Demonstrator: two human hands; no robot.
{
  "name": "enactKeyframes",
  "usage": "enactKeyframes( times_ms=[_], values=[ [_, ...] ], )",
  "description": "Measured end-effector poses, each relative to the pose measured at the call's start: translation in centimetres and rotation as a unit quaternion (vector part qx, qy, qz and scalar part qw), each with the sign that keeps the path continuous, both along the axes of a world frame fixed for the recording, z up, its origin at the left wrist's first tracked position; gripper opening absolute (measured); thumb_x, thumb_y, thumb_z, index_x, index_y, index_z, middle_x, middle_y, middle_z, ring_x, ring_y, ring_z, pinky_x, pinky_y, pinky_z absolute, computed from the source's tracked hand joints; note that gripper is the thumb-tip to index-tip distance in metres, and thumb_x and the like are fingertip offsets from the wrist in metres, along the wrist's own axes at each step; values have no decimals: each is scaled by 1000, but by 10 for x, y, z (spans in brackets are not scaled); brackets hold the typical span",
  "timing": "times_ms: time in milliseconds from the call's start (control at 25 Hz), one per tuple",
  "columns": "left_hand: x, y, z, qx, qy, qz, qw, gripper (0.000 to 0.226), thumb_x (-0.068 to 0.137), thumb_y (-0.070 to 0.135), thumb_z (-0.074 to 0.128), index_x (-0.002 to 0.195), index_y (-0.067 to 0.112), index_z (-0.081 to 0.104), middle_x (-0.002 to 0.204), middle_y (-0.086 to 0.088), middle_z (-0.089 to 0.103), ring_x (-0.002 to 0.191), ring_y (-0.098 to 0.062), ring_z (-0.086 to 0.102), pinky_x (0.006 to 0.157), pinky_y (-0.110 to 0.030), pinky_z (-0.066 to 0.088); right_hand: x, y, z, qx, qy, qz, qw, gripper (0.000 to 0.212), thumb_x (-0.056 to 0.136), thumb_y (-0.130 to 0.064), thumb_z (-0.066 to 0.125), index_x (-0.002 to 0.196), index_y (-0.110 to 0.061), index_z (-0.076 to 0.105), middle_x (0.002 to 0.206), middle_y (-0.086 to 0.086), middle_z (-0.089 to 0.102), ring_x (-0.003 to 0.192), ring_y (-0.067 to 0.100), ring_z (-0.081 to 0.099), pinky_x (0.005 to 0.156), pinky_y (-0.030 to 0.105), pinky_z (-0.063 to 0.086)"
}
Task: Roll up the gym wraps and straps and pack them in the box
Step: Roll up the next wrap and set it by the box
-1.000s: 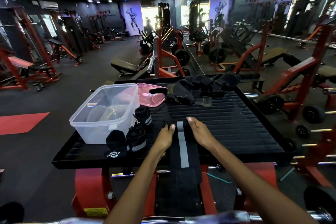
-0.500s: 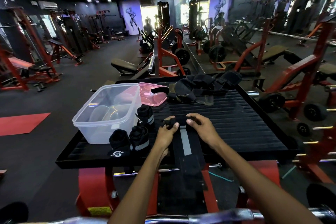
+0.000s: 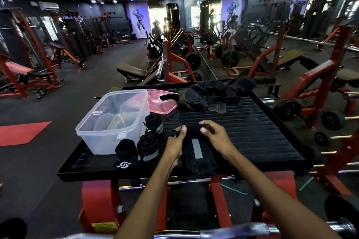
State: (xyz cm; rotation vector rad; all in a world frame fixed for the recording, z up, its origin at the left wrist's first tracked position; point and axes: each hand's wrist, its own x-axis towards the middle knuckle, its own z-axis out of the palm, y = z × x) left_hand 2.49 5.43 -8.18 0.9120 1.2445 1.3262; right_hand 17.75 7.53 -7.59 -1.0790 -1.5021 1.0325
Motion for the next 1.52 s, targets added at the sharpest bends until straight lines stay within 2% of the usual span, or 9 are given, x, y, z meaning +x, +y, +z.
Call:
enactKeyframes(
  times_ms=[200,400,520,800,960,1080,1200,1280,1520],
  values=[
    [-1,-3,5,69,48,-6,996,28,94,0,47,115,15,59,111,-9,62,102,-18,56,95,-35,44,-4,-2,2,-51,29,8,998,15,93,-22,56,105,-17,63,84,-9,59,71,2,50,60,11,39],
    [1,-4,6,-12,-10,-10,1000,22,98,23,47,114,19,61,113,-9,63,106,-24,60,96,-44,47,-1,-3,3,-21,19,9,1000,20,89,-4,60,107,-11,63,100,-1,63,88,4,58,73,4,45],
    [2,-1,5,28,-17,37,999,21,96,5,45,110,8,61,108,-14,62,103,-24,57,98,-40,45,-2,-6,6,-9,12,38,999,23,93,-4,52,108,-17,64,105,-5,63,91,0,57,73,6,44],
    [1,-4,7,-37,-49,4,998,18,96,20,45,104,20,61,103,-4,63,100,-24,57,84,-36,48,-3,-5,7,-47,78,58,994,35,87,10,47,83,-16,70,116,-3,61,111,18,55,89,32,43],
    [2,0,9,17,-86,58,995,24,94,-3,42,100,12,60,108,-14,59,102,-26,55,90,-41,50,-4,-7,10,-52,85,105,989,50,82,24,31,100,-7,66,135,2,50,116,16,53,78,22,51],
    [-2,2,11,3,-144,75,987,34,92,-10,40,118,6,57,114,-17,58,99,-29,57,79,-43,55,-2,-5,5,35,-10,125,992,70,77,28,38,116,-28,57,144,-2,38,133,13,40,97,24,47],
    [-3,-3,15,9,-143,71,987,44,91,-13,40,127,9,54,115,-15,58,104,-29,55,92,-48,49,-2,-6,6,69,-104,142,982,51,81,10,60,117,-27,58,147,-7,28,134,4,29,104,21,36],
    [-3,-6,17,12,-139,44,989,46,91,-14,37,126,10,55,110,-15,60,100,-28,57,82,-41,53,-3,-7,7,73,-74,120,987,26,82,-7,68,107,-16,67,140,-8,37,128,1,37,102,12,33],
    [6,-13,24,24,-95,-1,995,48,86,-19,36,121,6,58,91,-7,62,84,-14,59,80,-39,53,-4,2,5,75,-12,-57,996,15,89,-14,61,96,-3,68,117,3,54,106,11,53,84,12,42]
  ],
)
